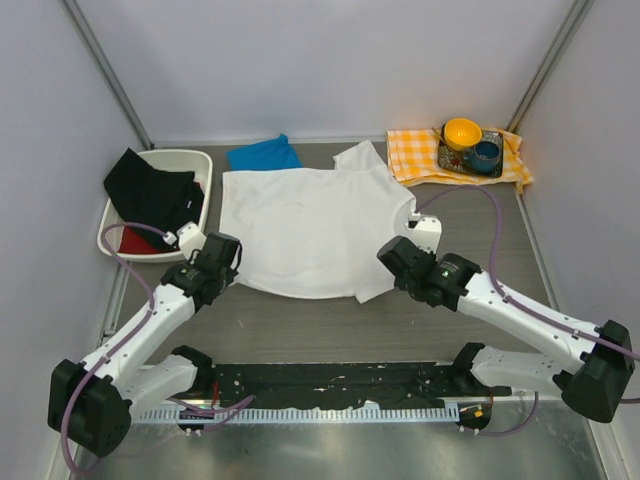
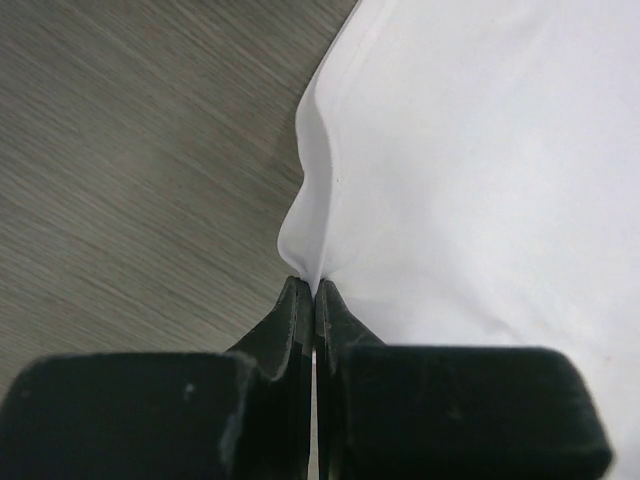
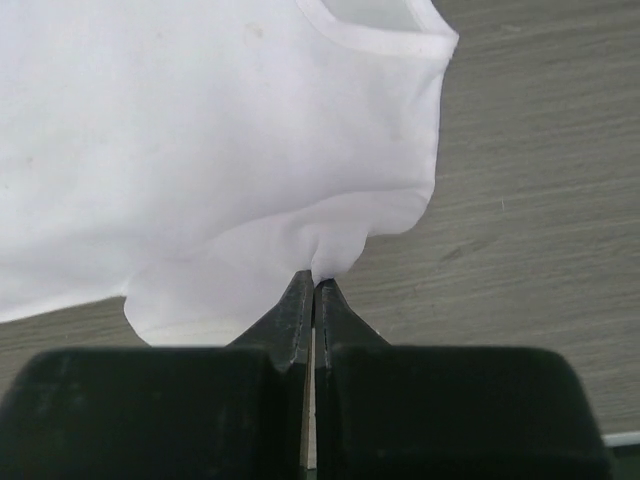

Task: Fold and stack the t-shirts
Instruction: Fold the tshirt

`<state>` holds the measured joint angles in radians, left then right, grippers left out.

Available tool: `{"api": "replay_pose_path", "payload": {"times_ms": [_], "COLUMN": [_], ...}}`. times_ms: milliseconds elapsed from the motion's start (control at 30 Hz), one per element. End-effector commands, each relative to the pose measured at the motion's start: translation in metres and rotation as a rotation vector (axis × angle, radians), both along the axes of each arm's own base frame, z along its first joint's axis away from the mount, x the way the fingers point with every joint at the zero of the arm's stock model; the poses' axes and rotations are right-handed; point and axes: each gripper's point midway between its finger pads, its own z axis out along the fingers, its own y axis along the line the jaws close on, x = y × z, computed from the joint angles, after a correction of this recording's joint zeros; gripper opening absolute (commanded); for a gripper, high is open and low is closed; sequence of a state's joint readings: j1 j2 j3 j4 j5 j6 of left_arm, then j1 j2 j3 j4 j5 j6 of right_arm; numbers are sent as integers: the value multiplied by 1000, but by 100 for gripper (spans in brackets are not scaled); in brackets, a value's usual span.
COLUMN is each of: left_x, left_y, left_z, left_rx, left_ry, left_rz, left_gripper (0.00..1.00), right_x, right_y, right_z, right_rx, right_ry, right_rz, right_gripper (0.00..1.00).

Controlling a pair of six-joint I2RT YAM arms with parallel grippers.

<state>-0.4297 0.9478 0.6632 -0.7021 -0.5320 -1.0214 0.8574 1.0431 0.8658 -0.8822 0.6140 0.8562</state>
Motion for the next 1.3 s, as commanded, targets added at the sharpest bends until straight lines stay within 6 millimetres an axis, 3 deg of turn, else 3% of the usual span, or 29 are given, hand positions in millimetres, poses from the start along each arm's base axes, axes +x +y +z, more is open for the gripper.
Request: {"api": "replay_pose_path", "payload": {"times_ms": [0, 200, 233, 300, 333, 500, 567, 900, 1267], "left_x": [34, 61, 65, 71, 76, 87, 89, 106, 141], "left_y": [0, -2, -2, -2, -3, 0, 3, 29, 21], "left_z": [23, 19, 14, 12, 11, -3, -5, -15, -22], "left_rx": [27, 88, 94, 86, 82, 94, 96, 77, 61], "left_ry": [-98, -74, -65, -69, -74, -35, -39, -15, -2], "left_rz": [38, 61, 67, 81, 85, 108, 121, 200, 184], "left_gripper": [0, 0, 0, 0, 0, 0, 0, 0, 0], "right_x": [49, 103, 112, 127, 134, 164, 172, 209, 238], "right_y": [14, 14, 13, 18, 21, 39, 46, 65, 59], "right_z": [31, 38, 32, 39, 29, 22, 12, 17, -4], "right_rx": [-33, -13, -26, -21, -32, -8, -17, -7, -41], "right_ry": [-141, -159, -145, -163, -139, -127, -104, -125, -94], "right_rz": [13, 9, -1, 10, 11, 37, 48, 42, 8], "right_gripper": [1, 1, 1, 1, 1, 1, 1, 1, 1]}}
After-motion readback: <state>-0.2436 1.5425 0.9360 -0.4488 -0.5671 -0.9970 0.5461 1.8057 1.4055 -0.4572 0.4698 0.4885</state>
